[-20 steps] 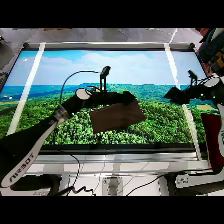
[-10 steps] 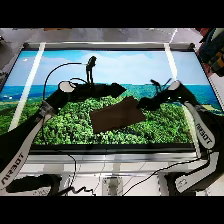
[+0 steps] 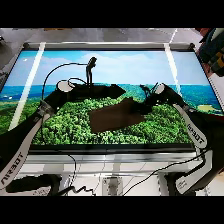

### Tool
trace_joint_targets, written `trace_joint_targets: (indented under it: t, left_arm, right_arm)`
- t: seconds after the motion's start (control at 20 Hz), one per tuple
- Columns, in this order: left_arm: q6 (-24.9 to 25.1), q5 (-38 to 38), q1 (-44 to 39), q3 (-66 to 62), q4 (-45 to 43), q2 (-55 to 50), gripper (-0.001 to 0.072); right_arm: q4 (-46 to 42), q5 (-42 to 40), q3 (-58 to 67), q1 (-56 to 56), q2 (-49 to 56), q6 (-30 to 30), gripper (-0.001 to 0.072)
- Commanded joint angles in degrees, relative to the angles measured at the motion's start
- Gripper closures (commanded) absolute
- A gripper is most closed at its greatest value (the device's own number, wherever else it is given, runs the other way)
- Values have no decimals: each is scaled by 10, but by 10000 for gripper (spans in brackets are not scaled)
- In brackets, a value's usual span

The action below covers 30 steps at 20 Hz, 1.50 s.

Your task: Fold the clothes and pants, and hang the long-sleeved shirts on hangers.

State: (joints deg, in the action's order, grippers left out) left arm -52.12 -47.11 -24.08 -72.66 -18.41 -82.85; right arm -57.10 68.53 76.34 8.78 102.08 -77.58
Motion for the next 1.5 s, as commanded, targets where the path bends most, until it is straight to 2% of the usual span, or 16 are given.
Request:
trace_joint_targets:
  t: [0.0,0.05,0.1,0.2,0.45,0.85,1.1,1.35,1.45]
  left_arm:
    - [0,-1,0,0,-1,0,12]
    - [0,-2,1,0,-6,0,12]
    - [0,-6,3,0,-14,1,12]
    - [0,-27,18,0,-66,13,12]
    - [-2,-82,72,0,-311,111,25]
    - [-2,-82,114,0,-607,273,25]
    - [-2,-91,114,0,-635,304,25]
    - [-2,-102,114,0,-635,300,25]
    - [-2,-102,113,0,-635,295,25]
  right_arm:
    - [40,-5,0,31,8,56,340]
    - [43,-35,1,41,8,57,555]
    - [45,-41,7,46,8,57,686]
    - [35,-27,29,48,1,58,697]
    - [-22,-21,77,-11,-78,48,697]
    - [-193,44,78,-256,-263,-101,697]
    - [-320,70,78,-464,-325,-103,696]
    - [-321,122,76,-670,-329,-143,698]
    - [-322,138,76,-725,-331,-182,698]
